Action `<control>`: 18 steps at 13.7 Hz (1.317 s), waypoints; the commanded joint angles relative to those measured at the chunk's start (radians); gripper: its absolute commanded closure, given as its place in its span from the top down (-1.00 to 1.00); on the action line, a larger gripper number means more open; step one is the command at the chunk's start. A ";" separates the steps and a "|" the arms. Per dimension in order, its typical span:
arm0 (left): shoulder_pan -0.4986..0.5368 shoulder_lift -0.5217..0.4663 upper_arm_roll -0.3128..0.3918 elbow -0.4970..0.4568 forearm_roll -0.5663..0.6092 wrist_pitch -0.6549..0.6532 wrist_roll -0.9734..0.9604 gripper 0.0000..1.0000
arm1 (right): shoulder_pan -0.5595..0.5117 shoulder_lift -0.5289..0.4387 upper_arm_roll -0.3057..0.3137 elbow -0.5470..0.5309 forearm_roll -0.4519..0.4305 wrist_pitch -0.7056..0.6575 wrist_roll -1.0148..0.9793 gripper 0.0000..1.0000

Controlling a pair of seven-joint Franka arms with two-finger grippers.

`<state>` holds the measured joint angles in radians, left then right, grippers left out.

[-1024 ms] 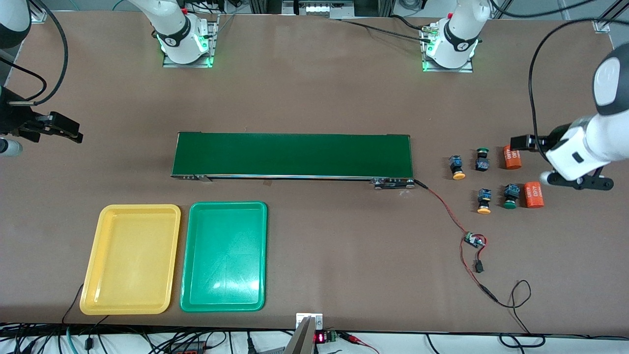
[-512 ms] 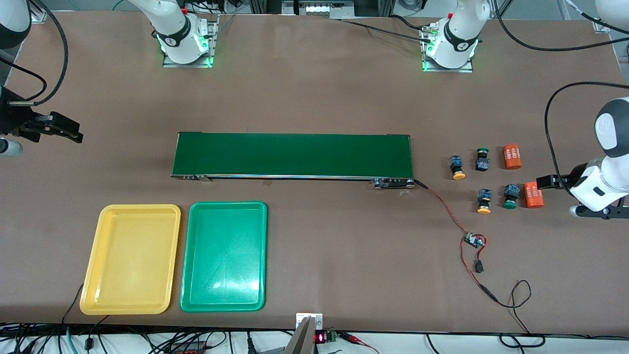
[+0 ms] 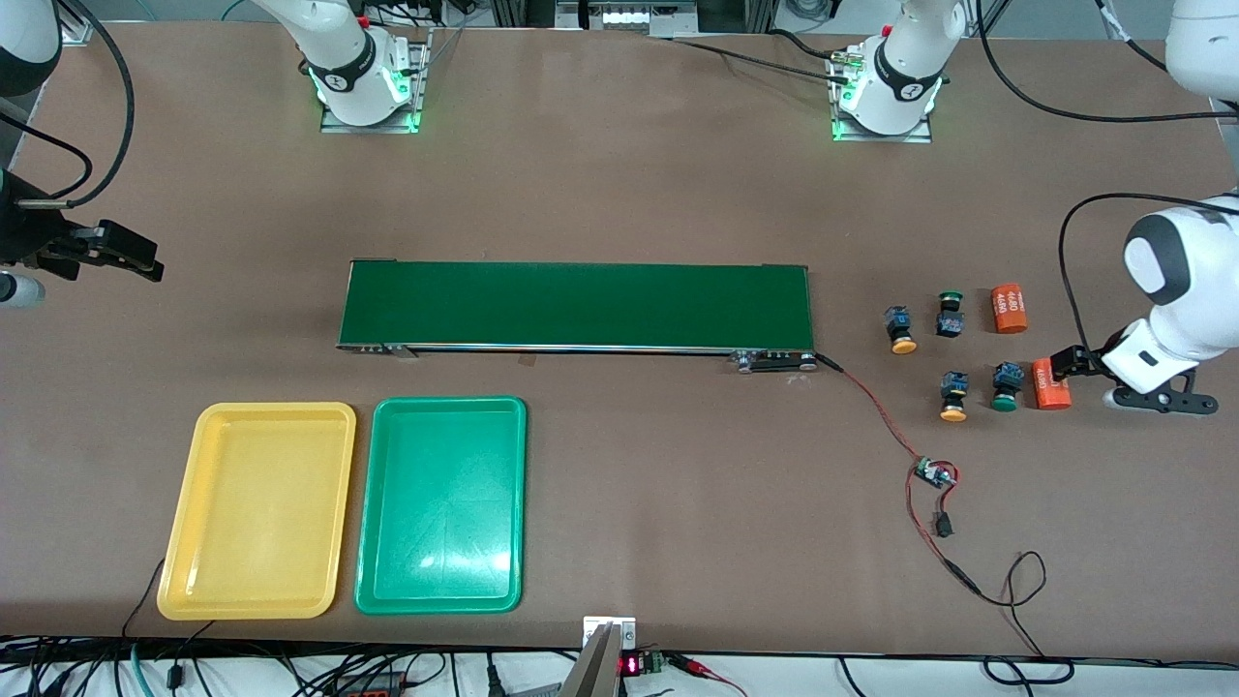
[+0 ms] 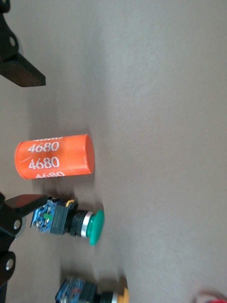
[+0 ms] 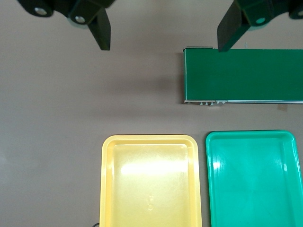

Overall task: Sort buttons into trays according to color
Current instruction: 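Grasp the orange cylinder with the left gripper and lift it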

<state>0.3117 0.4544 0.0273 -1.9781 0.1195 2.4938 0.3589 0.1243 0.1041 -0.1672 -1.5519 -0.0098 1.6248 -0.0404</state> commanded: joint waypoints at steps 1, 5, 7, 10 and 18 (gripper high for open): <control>0.021 0.033 -0.012 -0.010 0.017 0.052 0.017 1.00 | 0.000 -0.018 0.002 -0.014 -0.009 0.007 0.004 1.00; 0.040 0.069 -0.020 -0.010 0.014 0.080 0.017 1.00 | 0.003 -0.017 0.002 -0.014 -0.010 0.015 0.004 1.00; 0.035 0.102 -0.023 0.001 0.003 0.118 0.014 1.00 | 0.000 -0.017 0.002 -0.014 -0.010 0.012 0.004 1.00; 0.044 0.115 -0.036 -0.002 0.002 0.132 0.003 0.22 | 0.002 -0.017 0.002 -0.014 -0.010 0.015 0.004 1.00; 0.035 0.011 -0.107 0.119 0.008 -0.262 0.038 -0.38 | -0.006 -0.012 0.002 -0.013 -0.013 0.018 0.000 1.00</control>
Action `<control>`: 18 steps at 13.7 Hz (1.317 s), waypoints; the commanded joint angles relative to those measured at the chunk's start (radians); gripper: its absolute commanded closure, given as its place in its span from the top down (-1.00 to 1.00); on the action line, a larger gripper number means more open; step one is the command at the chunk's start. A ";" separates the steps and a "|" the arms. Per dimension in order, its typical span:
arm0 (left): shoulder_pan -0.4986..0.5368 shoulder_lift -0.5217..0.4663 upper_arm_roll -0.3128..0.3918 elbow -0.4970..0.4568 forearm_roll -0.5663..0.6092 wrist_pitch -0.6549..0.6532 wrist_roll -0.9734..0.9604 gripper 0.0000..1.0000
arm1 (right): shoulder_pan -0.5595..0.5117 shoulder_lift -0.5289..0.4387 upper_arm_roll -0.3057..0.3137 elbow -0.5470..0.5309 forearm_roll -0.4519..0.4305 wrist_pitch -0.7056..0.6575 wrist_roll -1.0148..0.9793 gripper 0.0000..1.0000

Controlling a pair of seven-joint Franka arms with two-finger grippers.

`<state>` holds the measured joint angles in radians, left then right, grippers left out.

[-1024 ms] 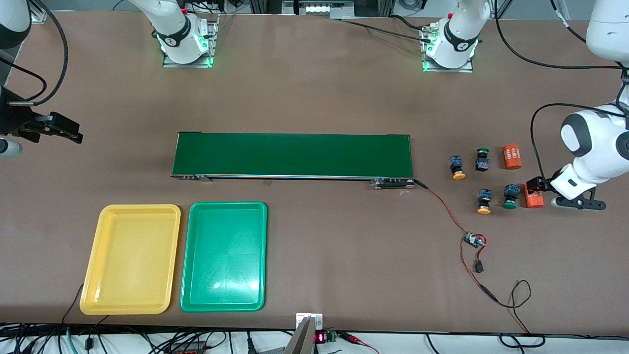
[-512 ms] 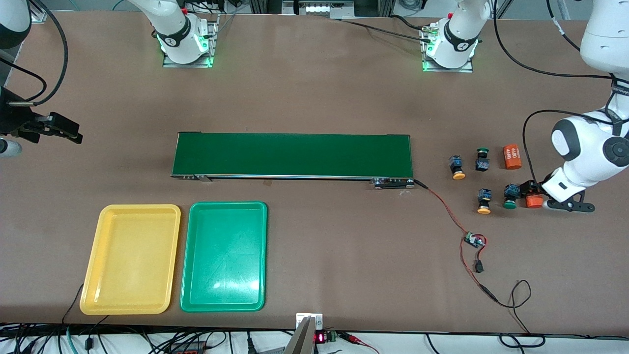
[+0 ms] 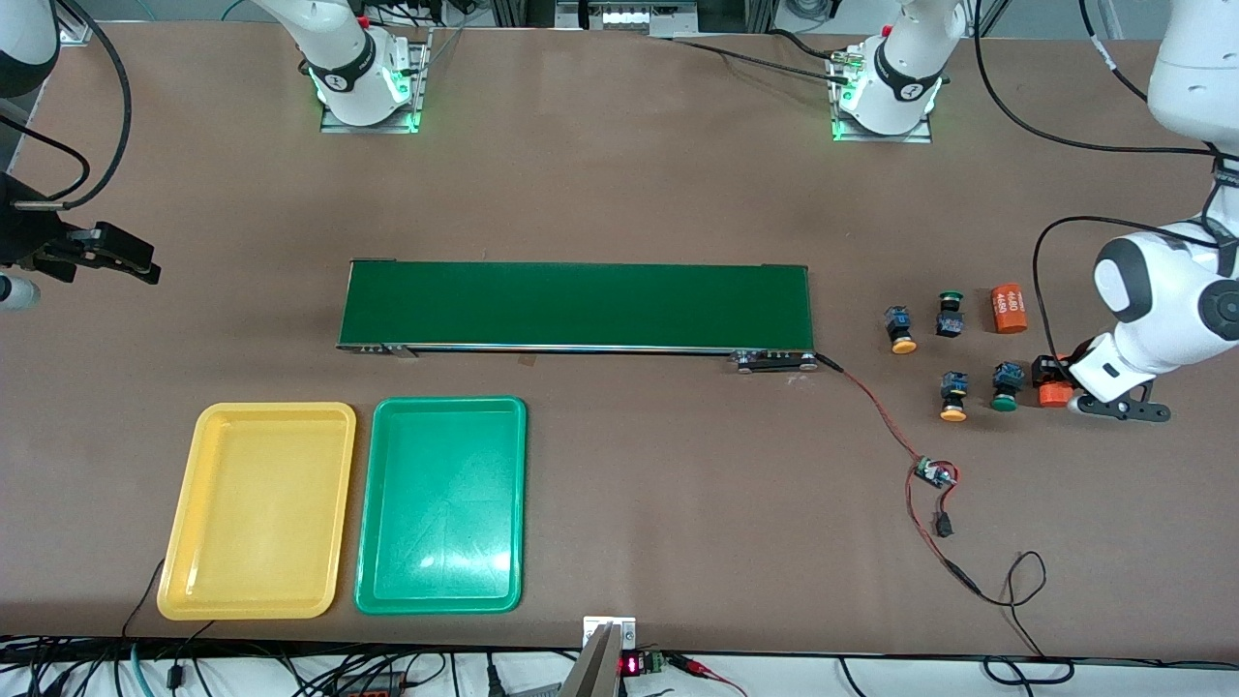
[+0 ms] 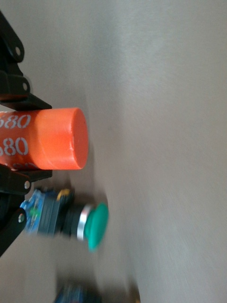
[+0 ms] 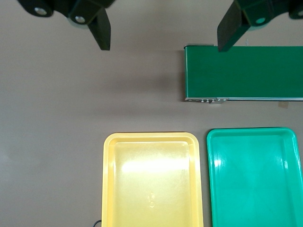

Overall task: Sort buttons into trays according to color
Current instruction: 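Grasp the orange cylinder with the left gripper and lift it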

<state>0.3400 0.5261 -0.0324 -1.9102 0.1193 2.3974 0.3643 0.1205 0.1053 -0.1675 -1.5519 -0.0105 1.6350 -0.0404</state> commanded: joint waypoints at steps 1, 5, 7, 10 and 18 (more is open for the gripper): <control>0.008 -0.072 -0.078 0.094 0.007 -0.293 0.069 -0.39 | -0.002 -0.013 0.002 -0.013 -0.012 0.008 0.001 1.00; 0.008 -0.077 -0.243 0.238 0.002 -0.616 0.114 -0.39 | -0.002 -0.013 0.002 -0.013 -0.012 0.006 0.001 1.00; 0.016 -0.080 -0.383 0.247 0.002 -0.675 0.160 -0.44 | -0.002 -0.013 0.002 -0.013 -0.012 0.006 0.002 1.00; 0.016 -0.064 -0.521 0.237 -0.012 -0.669 0.302 -0.45 | -0.002 -0.013 0.002 -0.013 -0.012 0.006 0.002 1.00; -0.129 -0.005 -0.595 0.106 -0.102 -0.448 0.597 -0.47 | -0.002 -0.012 0.002 -0.013 -0.012 0.009 0.004 1.00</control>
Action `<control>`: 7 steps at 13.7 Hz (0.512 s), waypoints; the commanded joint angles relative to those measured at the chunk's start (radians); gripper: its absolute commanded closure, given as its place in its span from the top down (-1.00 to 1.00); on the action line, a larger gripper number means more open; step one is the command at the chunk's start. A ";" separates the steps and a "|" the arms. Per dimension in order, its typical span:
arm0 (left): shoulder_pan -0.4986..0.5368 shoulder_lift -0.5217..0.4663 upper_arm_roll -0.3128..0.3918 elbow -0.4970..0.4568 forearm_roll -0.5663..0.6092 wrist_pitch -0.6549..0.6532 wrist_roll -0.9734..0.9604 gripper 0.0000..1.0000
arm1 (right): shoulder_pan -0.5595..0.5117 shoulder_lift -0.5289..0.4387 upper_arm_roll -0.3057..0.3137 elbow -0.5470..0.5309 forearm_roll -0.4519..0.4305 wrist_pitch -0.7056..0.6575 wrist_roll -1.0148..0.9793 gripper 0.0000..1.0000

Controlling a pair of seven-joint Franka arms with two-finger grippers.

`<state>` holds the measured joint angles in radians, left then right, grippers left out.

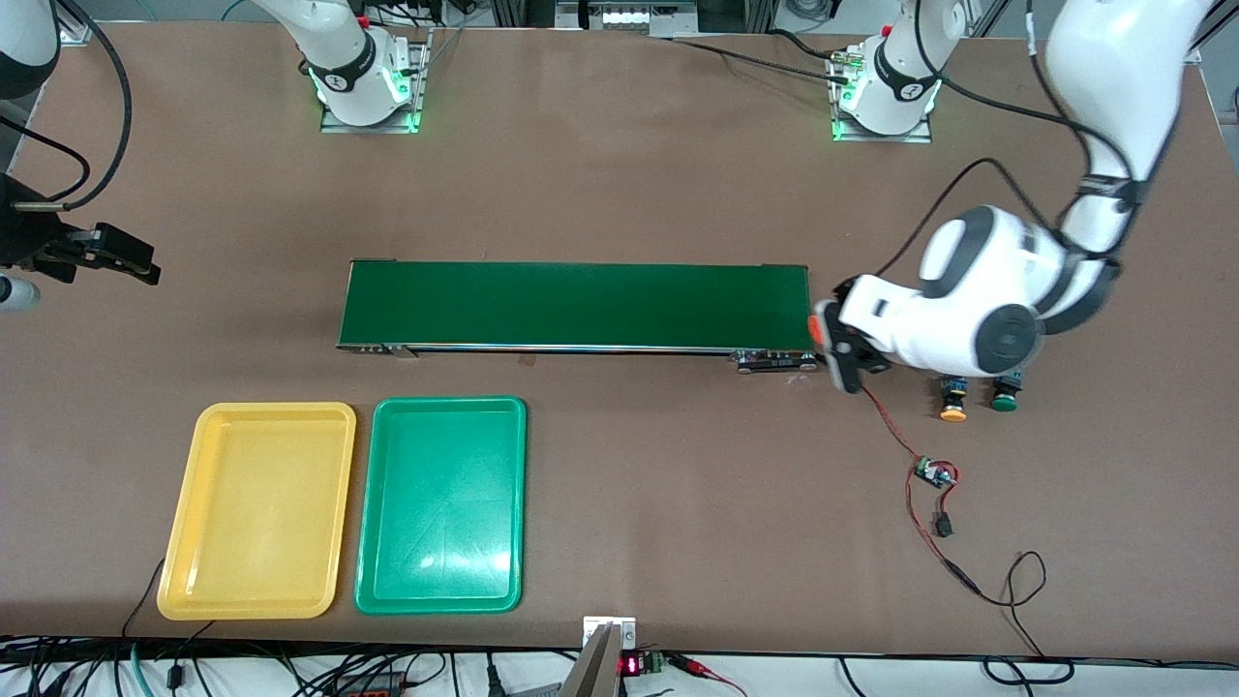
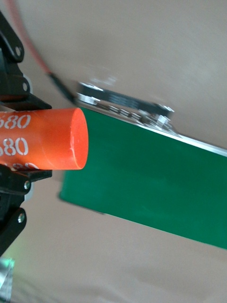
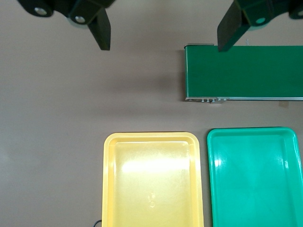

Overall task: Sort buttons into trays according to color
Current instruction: 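Place the orange cylinder on the conveyor belt and open the left gripper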

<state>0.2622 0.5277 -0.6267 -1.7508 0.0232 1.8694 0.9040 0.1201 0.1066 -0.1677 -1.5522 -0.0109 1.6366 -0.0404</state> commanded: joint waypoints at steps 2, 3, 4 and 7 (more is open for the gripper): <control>-0.069 -0.005 -0.002 -0.081 -0.005 0.122 0.099 -0.47 | -0.002 -0.013 0.002 -0.012 -0.012 0.008 0.004 1.00; -0.081 -0.005 -0.002 -0.099 -0.005 0.126 0.114 -0.48 | -0.002 -0.013 0.002 -0.012 -0.012 0.008 0.004 1.00; -0.102 -0.009 -0.001 -0.104 -0.003 0.125 0.116 -0.49 | -0.002 -0.013 0.002 -0.012 -0.012 0.008 0.004 1.00; -0.112 -0.006 -0.002 -0.116 0.064 0.129 0.116 -0.49 | -0.002 -0.013 0.002 -0.012 -0.012 0.008 0.004 1.00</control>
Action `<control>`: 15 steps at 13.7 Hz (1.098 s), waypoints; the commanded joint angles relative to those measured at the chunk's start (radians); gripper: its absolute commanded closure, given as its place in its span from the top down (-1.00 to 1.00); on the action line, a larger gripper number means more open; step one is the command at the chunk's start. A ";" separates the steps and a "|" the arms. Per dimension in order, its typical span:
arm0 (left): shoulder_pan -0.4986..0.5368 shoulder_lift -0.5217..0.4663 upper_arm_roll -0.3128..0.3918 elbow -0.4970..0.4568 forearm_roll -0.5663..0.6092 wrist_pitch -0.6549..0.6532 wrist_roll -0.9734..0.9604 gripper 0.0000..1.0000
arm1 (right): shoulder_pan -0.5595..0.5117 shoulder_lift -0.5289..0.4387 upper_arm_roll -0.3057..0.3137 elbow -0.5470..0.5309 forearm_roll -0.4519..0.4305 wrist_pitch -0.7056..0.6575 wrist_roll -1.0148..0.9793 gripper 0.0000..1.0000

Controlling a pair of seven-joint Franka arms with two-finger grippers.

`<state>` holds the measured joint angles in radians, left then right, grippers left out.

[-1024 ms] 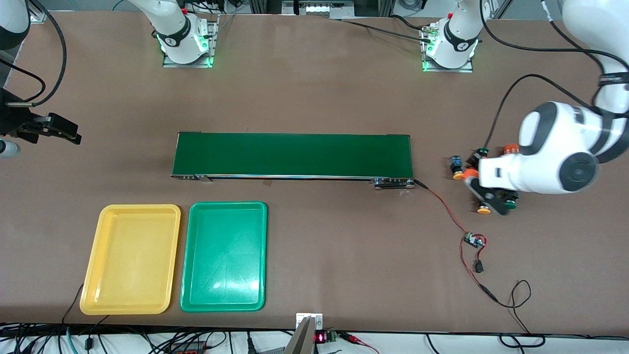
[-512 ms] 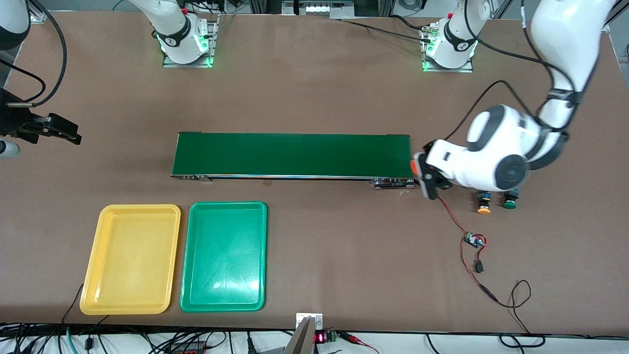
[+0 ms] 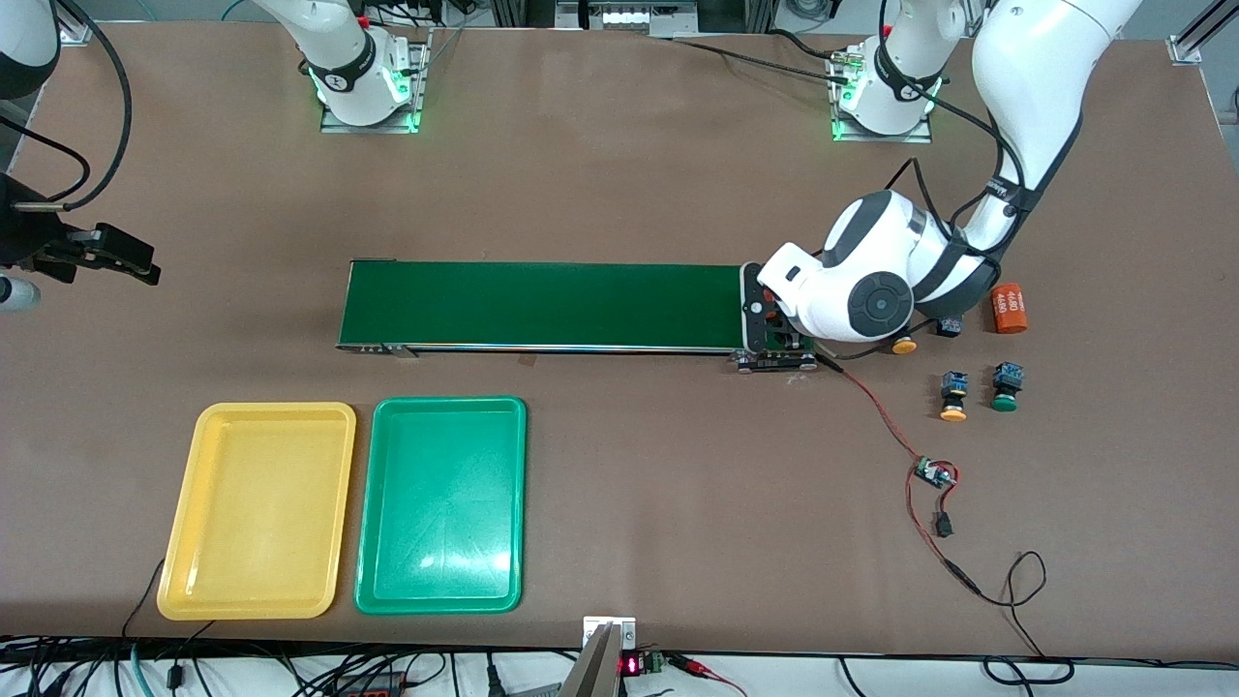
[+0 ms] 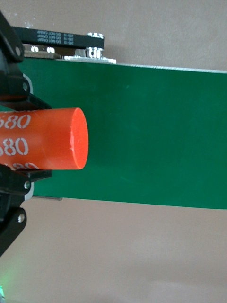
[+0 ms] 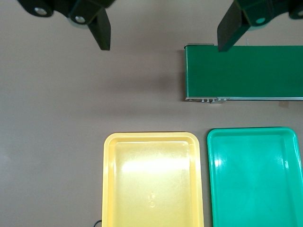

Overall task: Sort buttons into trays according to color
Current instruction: 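Place the orange cylinder on the conveyor belt and open the left gripper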

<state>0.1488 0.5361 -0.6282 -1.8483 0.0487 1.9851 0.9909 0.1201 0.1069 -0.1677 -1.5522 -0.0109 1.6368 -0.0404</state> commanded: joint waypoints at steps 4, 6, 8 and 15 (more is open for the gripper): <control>0.000 -0.013 0.001 -0.048 0.043 0.070 0.029 -0.51 | -0.002 -0.013 0.002 -0.014 -0.012 0.008 0.004 1.00; 0.000 -0.013 0.001 -0.051 0.043 0.072 0.029 0.17 | -0.002 -0.013 0.002 -0.012 -0.011 0.008 0.004 1.00; 0.000 -0.018 -0.001 -0.051 0.045 0.075 0.029 1.00 | -0.002 -0.012 0.002 -0.012 -0.008 0.008 0.004 1.00; 0.038 -0.168 0.016 -0.019 0.043 -0.104 -0.217 1.00 | -0.028 -0.001 0.001 -0.012 -0.001 0.012 0.002 1.00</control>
<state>0.1781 0.4583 -0.6245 -1.8687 0.0789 1.9461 0.8901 0.1067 0.1101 -0.1712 -1.5530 -0.0109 1.6372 -0.0403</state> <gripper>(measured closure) 0.000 0.000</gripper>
